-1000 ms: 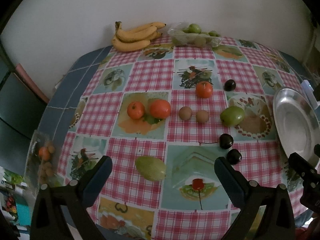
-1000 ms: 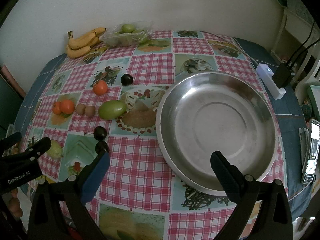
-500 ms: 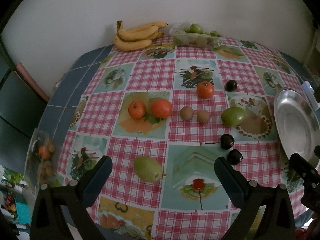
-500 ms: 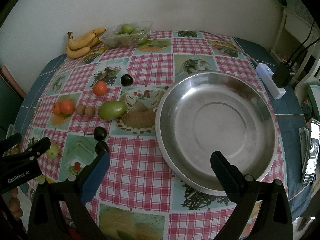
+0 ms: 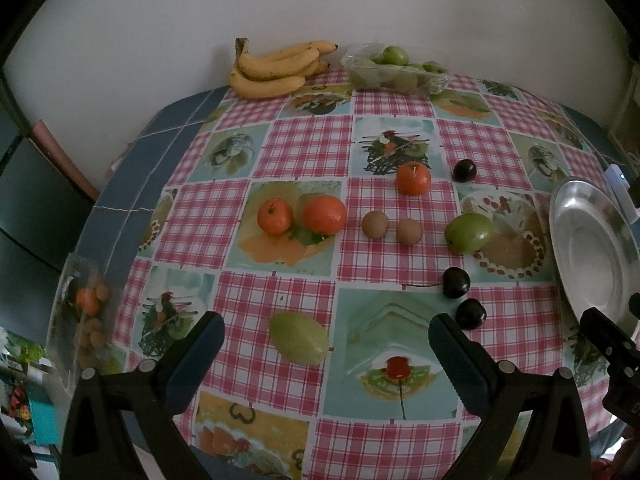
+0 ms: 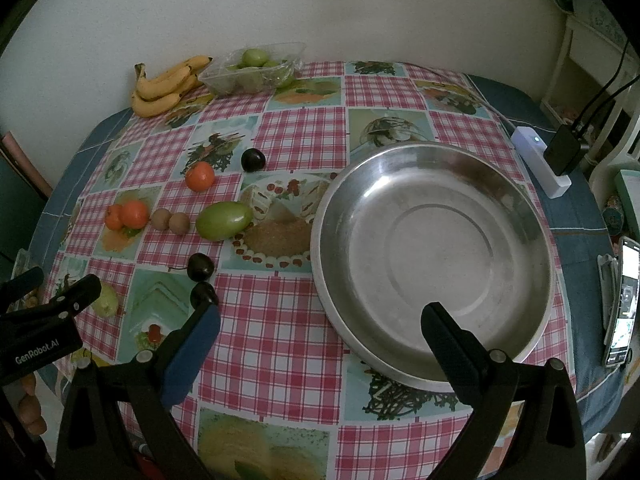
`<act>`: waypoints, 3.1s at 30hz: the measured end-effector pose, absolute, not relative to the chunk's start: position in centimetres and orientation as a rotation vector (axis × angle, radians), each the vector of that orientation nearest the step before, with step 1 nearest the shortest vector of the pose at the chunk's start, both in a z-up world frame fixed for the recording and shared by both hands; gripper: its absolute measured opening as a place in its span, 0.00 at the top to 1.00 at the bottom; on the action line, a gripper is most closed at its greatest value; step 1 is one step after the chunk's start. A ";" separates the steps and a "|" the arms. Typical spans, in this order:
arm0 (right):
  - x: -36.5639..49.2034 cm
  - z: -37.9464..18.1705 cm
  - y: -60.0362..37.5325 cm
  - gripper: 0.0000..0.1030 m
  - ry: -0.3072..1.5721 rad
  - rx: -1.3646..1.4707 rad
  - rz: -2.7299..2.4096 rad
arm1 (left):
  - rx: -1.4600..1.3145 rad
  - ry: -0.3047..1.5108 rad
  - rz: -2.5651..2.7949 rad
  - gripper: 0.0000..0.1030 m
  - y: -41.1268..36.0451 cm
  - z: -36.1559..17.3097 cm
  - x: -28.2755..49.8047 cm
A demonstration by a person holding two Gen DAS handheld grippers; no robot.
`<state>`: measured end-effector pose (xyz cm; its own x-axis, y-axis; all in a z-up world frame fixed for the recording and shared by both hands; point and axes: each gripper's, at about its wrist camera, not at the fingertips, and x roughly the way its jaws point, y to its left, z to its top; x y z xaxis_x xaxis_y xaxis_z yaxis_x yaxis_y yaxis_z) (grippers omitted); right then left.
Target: Organize fruits
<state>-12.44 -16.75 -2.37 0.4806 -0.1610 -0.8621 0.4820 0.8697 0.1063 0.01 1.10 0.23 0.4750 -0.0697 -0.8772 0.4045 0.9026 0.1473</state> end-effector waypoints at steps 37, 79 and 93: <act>-11.8 -2.0 -16.1 0.02 0.967 0.366 -0.355 | 0.217 1.096 -0.400 0.00 2.2 0.0 1.3; -2.8 -8.6 -10.6 0.70 1.216 0.373 -0.097 | 0.060 1.318 -0.375 0.50 6.8 -6.6 5.1; -3.2 -7.8 -11.0 0.74 1.182 0.402 -0.091 | 0.046 1.303 -0.377 0.52 7.0 -6.2 5.0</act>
<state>-3.16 -10.95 -7.77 0.3846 0.1392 -0.9125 0.2773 0.9255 0.2580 5.02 7.04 -6.20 0.2133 -0.2458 -0.9456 0.2970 0.9383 -0.1770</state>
